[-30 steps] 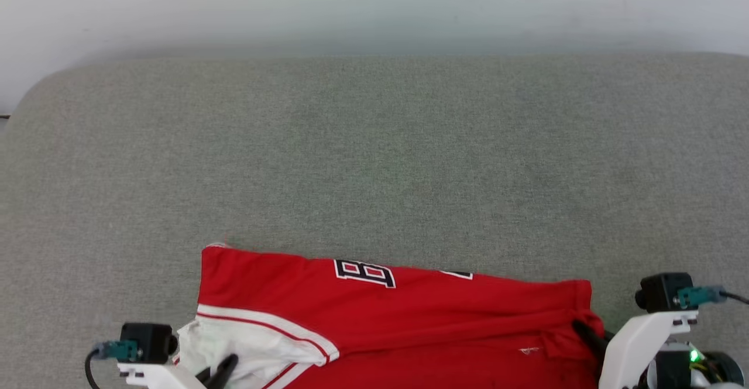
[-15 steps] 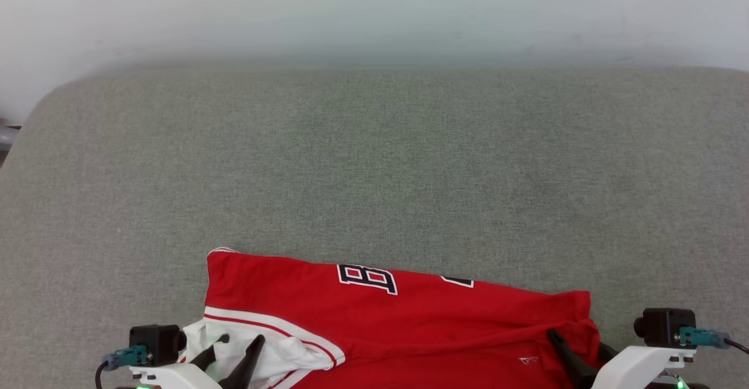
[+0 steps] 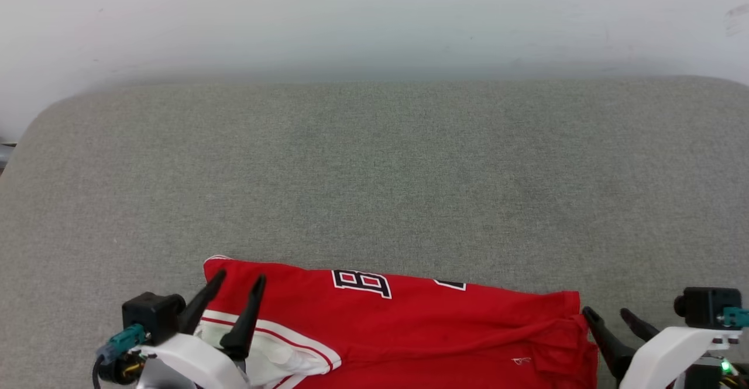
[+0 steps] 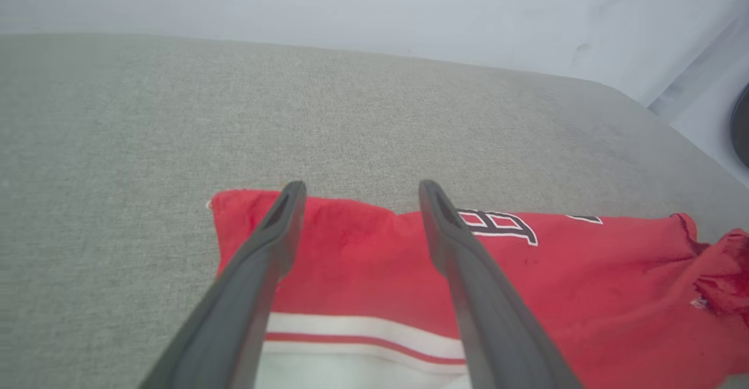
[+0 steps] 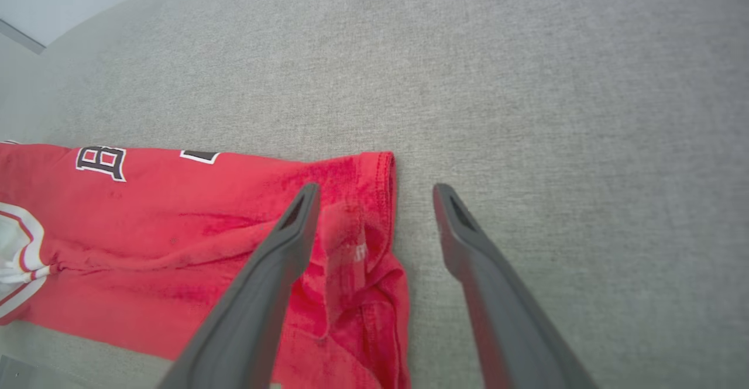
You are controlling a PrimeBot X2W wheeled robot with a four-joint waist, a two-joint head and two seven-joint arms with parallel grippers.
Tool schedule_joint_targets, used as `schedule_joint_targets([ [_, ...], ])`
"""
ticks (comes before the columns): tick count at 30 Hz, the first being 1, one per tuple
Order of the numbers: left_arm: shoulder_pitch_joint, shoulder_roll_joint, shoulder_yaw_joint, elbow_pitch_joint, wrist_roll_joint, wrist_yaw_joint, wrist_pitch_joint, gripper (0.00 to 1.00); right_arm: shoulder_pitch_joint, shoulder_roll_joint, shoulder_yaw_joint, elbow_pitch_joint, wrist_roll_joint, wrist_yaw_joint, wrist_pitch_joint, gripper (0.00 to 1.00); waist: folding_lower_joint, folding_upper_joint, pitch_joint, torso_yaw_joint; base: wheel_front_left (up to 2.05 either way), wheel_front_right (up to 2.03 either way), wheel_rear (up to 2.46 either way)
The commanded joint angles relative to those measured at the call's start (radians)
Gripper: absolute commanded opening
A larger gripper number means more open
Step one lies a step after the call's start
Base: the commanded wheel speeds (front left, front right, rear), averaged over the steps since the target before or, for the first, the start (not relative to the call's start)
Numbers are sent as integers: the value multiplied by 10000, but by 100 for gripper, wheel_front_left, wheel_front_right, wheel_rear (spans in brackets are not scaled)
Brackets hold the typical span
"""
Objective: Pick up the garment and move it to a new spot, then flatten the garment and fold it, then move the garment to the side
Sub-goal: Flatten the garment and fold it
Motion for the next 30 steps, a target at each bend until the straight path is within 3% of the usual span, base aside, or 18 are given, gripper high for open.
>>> schedule_joint_targets([
  [1, -73, -30, 113, -71, 196, 130, -99, 100, 67, -59, -79, -62, -38, -9, 183, 100, 1, -1, 30, -10, 0, 0, 0],
  [8, -3, -896, 1801, -1111, 1623, 650, -261, 100, -126, -422, -594, -412, -129, -9, 1465, 100, 1, -1, 276, 174, 0, 0, 0],
  [16, 511, -1663, 3444, -2057, 3315, 553, -257, 100, 93, -452, -732, -867, -55, -9, 2620, 100, 1, -1, 563, 629, 0, 0, 0],
  [23, 995, -2067, 3741, -2281, 3858, 344, -259, 100, 306, -199, -595, -750, 13, -9, 3130, 100, 1, -1, 890, 984, 0, 0, 0],
  [30, 973, -2518, 3777, -2062, 4055, 14, -259, 100, 254, 132, -73, 691, 207, -5, 3204, 100, 1, -1, 1114, 1210, 0, 0, 0],
])
